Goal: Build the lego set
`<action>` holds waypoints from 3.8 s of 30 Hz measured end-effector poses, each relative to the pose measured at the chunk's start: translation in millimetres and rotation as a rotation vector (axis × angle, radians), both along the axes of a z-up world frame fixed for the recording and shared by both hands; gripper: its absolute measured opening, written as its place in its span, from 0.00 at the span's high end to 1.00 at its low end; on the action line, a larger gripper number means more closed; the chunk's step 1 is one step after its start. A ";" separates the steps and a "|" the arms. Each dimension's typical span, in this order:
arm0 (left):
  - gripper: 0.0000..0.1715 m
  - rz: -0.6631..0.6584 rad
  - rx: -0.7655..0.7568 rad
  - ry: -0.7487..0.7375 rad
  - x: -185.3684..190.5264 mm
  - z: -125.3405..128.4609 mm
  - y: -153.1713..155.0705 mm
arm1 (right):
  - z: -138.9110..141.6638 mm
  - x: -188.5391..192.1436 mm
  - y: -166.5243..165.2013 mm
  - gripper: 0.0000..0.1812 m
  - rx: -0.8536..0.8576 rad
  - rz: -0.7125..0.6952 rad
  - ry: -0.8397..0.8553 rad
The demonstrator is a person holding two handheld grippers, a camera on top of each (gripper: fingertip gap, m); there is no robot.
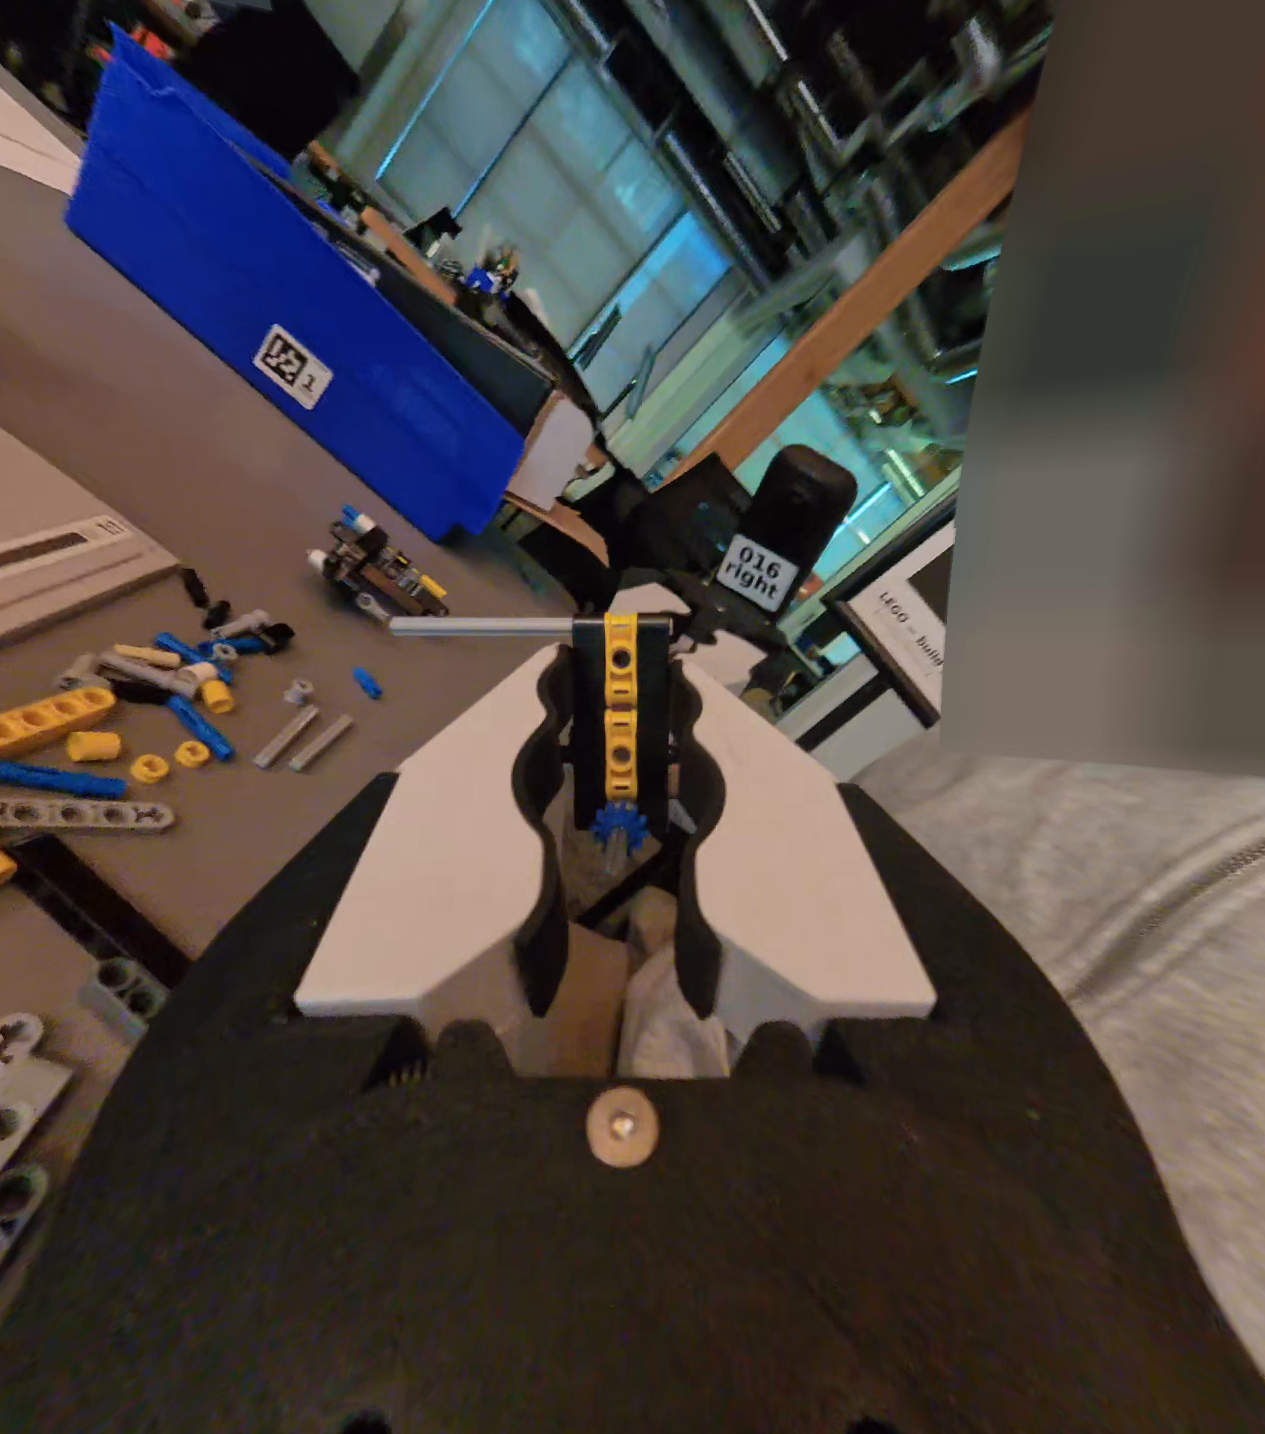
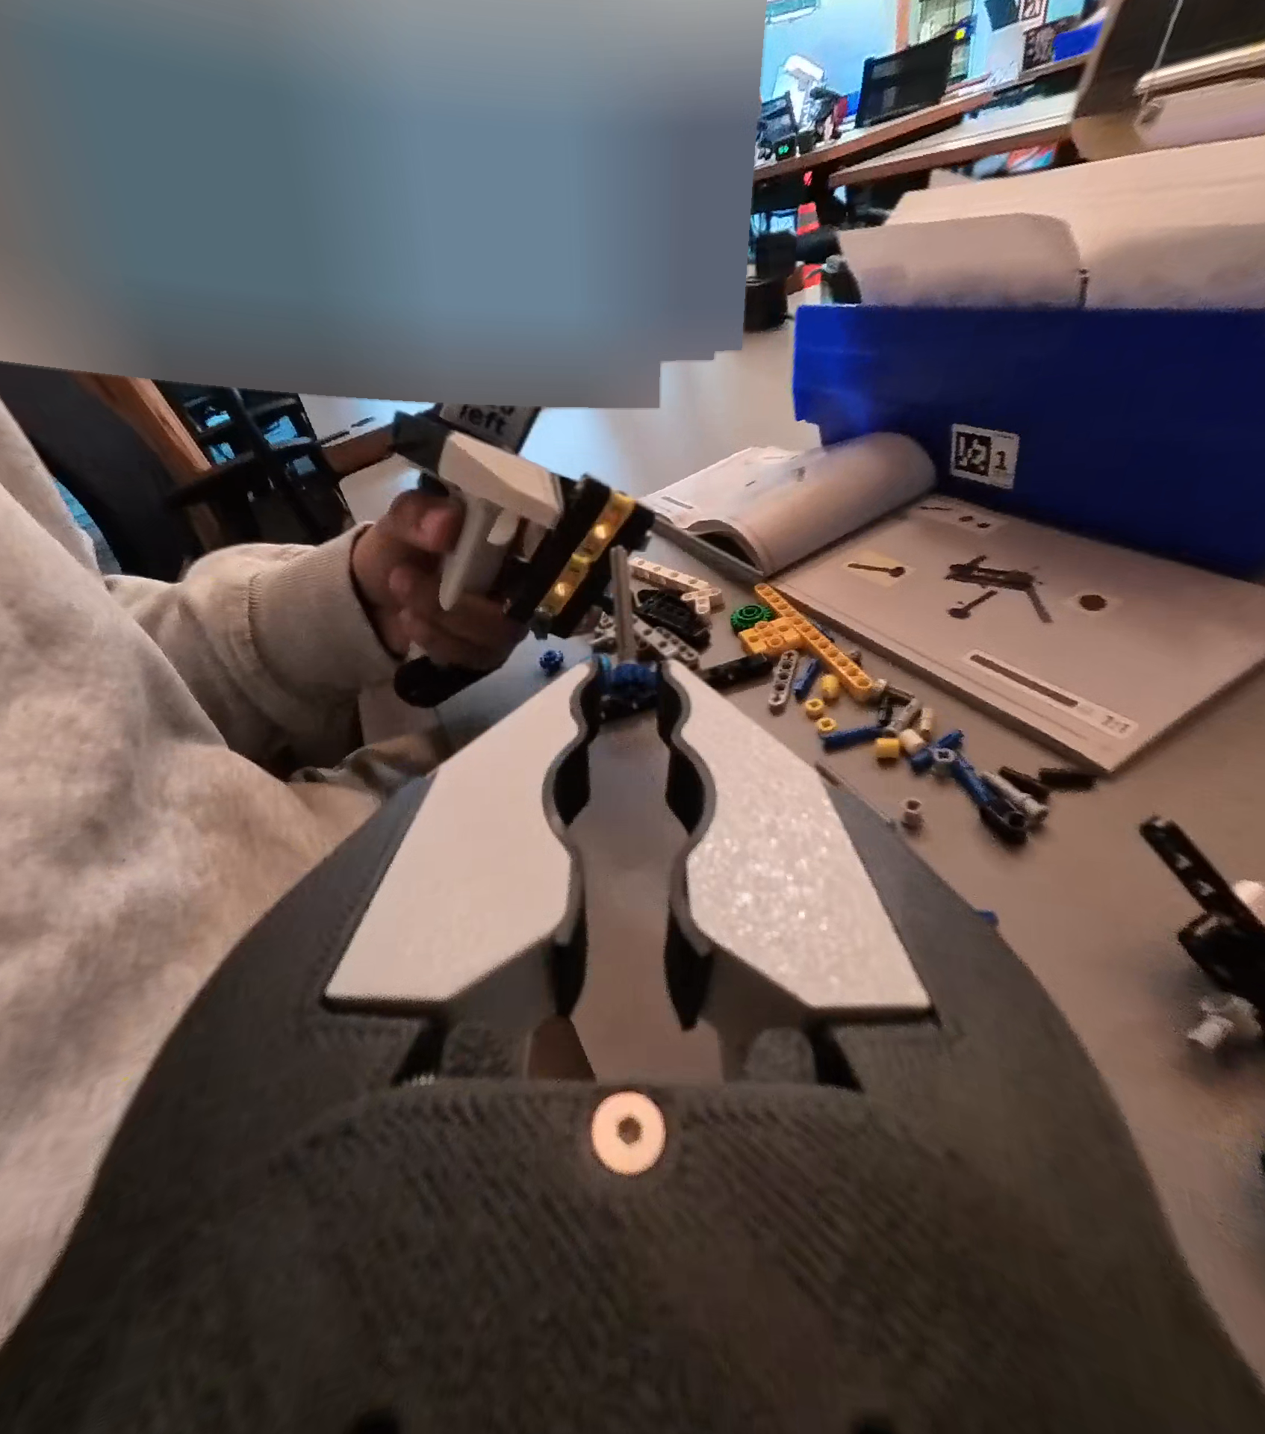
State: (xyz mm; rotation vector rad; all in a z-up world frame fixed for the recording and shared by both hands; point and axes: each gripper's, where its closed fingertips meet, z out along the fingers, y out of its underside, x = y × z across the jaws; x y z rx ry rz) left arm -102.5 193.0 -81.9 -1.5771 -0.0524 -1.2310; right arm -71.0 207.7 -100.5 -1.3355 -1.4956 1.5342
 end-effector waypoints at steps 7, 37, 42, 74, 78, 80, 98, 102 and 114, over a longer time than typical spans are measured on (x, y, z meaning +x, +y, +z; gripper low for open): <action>0.87 -0.069 -0.004 -0.070 10.8 2.3 -0.6 | -1.4 -1.5 -8.4 0.94 0.016 0.013 -0.007; 0.87 -0.234 -0.208 0.309 44.7 -47.5 -15.5 | -32.5 2.4 -34.7 0.94 0.003 0.160 -0.139; 0.87 -0.203 -0.218 0.315 39.6 -44.2 -13.4 | -29.7 -1.9 -32.5 0.91 -0.132 0.152 -0.128; 0.86 -0.207 -0.453 1.067 39.2 -111.2 -19.3 | -80.6 7.1 -32.7 0.95 0.117 0.139 -0.362; 0.86 -0.197 -0.435 1.085 39.1 -111.6 -19.7 | -77.8 8.3 -29.4 0.94 0.099 0.131 -0.349; 0.86 -0.186 -0.416 1.106 39.3 -111.8 -19.9 | -77.2 8.8 -27.7 0.94 0.102 0.125 -0.347; 0.85 -0.023 -0.302 0.953 33.1 -86.7 -17.9 | -85.7 11.4 5.8 0.87 0.221 -0.017 -0.392; 0.90 -0.008 -0.289 0.885 37.9 -82.9 -16.5 | -91.5 11.0 4.2 0.87 0.224 -0.004 -0.415; 0.94 0.026 -0.286 0.860 37.6 -90.0 -16.0 | -72.6 5.6 -2.2 0.92 0.211 -0.002 -0.332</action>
